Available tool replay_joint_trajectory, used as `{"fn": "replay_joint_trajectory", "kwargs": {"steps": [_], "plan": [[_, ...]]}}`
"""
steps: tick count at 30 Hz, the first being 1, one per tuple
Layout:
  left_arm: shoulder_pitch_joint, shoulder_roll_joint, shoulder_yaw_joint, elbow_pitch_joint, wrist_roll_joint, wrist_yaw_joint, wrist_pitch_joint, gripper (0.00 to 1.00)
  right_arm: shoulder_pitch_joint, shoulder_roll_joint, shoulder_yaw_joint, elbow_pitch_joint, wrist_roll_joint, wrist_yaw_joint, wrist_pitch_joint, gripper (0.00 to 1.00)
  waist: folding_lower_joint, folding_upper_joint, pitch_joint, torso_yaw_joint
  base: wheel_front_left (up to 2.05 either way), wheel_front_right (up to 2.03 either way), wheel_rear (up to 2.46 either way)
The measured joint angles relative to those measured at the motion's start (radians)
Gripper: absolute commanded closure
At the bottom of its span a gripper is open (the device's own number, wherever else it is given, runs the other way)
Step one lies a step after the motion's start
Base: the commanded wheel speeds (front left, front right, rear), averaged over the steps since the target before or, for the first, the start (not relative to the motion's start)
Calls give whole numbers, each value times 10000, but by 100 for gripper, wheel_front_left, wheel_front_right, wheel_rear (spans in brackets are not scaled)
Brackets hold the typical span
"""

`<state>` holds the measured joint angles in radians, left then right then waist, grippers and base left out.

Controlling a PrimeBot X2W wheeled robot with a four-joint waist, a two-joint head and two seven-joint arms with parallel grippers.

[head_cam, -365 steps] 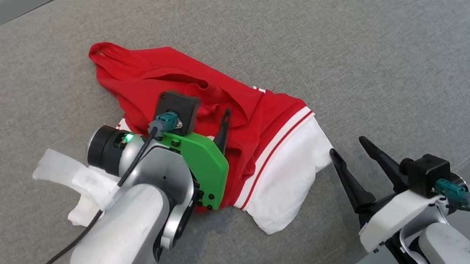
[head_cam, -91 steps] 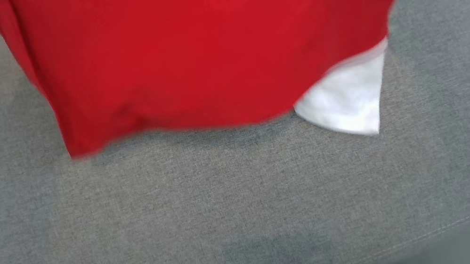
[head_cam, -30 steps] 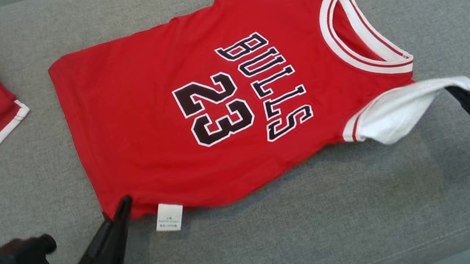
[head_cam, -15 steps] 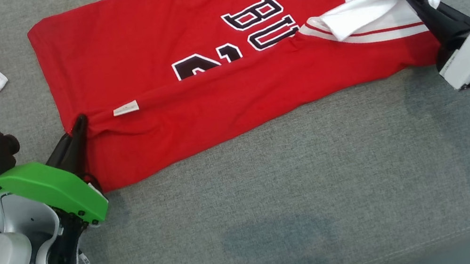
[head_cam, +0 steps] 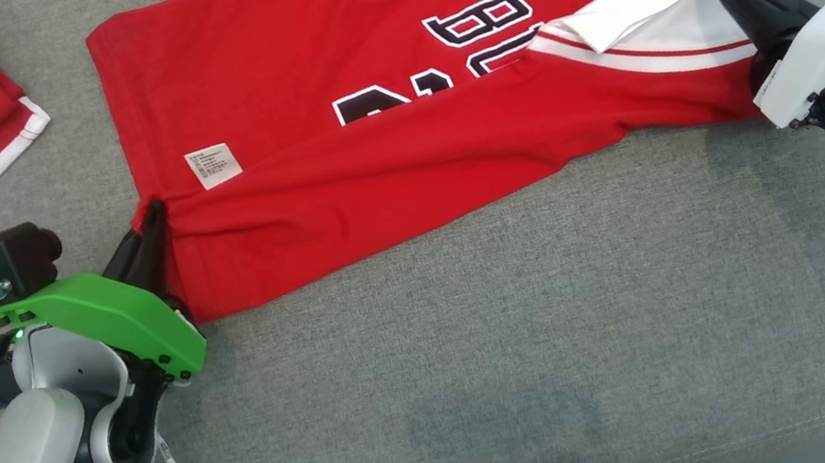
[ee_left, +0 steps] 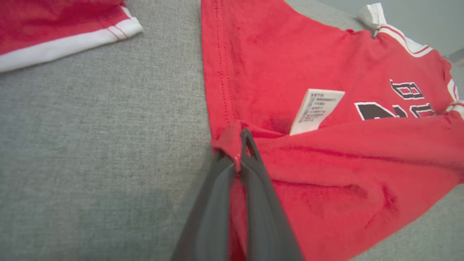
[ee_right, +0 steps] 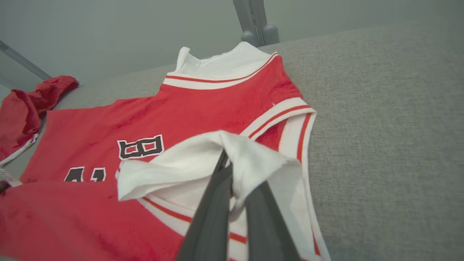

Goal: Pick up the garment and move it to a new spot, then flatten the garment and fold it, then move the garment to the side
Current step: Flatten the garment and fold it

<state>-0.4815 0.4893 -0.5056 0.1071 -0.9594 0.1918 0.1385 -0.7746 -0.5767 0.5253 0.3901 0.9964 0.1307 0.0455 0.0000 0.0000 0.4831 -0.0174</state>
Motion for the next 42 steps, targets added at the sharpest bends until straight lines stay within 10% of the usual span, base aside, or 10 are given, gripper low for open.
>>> {"fn": "replay_joint_trajectory", "kwargs": {"steps": [2,17,39,40,41,42], "plan": [[-6,-42,-71,92,42,-40,-113,0,-64,10,42,196,0,0,-176,0,0,0,-84,28,0,0,0],[2301,972,-167,-2435,-56,602,117,0,2144,-2533,90,-1778,-1482,0,2056,0,0,0,-817,-231,0,0,0],[961,161,-637,-625,-343,84,702,0,2489,-420,-2437,-1810,-3405,10,4456,0,0,0,-29,248,0,0,0],[908,167,-688,-552,-349,-8,763,82,2512,-355,-2454,-1766,-3400,8,4619,0,1,0,-38,242,0,0,0],[881,174,-713,-493,-393,-127,807,82,2530,-303,-2443,-1722,-3340,8,4836,0,0,0,-47,235,0,0,0],[851,217,-786,-474,-414,-282,913,100,2524,-280,-2418,-1722,-3191,8,5024,95,0,0,-61,228,0,0,0]]}}
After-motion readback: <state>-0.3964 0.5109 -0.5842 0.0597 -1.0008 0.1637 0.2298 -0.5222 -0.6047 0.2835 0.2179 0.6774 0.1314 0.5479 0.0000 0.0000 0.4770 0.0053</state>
